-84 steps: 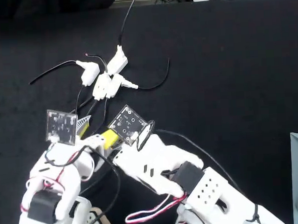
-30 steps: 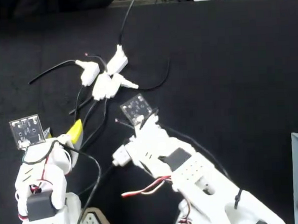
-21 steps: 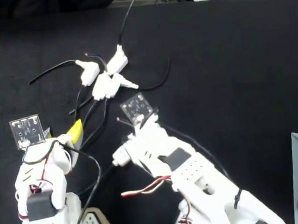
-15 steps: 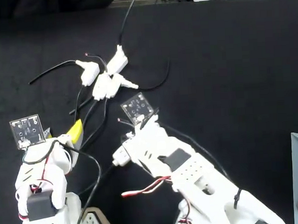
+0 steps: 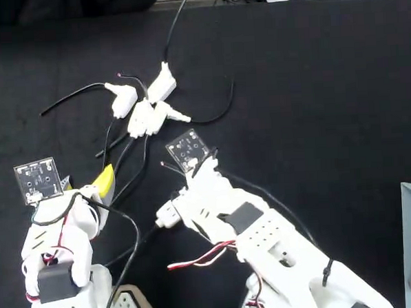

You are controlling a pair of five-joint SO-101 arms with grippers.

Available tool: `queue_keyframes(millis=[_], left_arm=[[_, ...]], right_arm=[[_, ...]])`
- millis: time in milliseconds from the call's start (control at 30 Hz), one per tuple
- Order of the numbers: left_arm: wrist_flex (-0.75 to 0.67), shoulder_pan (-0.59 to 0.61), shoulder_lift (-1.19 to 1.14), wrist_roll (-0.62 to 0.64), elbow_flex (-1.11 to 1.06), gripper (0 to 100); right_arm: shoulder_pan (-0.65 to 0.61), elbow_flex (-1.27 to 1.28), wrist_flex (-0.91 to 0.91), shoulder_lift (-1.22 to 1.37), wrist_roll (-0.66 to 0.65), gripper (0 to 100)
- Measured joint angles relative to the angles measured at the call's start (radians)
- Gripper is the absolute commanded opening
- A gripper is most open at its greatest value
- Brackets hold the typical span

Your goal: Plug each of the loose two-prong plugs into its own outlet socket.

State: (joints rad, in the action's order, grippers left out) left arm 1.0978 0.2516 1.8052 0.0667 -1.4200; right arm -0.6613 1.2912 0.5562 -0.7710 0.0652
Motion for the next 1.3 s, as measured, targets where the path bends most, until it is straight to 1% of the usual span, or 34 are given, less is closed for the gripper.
queue_keyframes(millis=[200,333,533,733,1000,1300], left_arm=[[0.0,0.0,0.0,0.0,0.0,31],[0.0,0.0,0.0,0.0,0.0,31],[0.0,0.0,0.0,0.0,0.0,31],[0.0,0.0,0.0,0.0,0.0,31],[0.0,0.0,0.0,0.0,0.0,31],[0.0,0.0,0.0,0.0,0.0,31]], right_arm=[[-0.052,0.011,-0.026,0.0,0.0,1.2],[-0.064,0.009,-0.037,0.034,0.002,1.2],[-0.049,-0.049,-0.075,0.141,0.003,1.2],[0.008,-0.041,-0.063,0.121,0.003,1.2],[0.009,-0.035,0.003,0.08,0.003,1.2],[-0.014,-0.02,-0.02,0.084,0.015,1.2]])
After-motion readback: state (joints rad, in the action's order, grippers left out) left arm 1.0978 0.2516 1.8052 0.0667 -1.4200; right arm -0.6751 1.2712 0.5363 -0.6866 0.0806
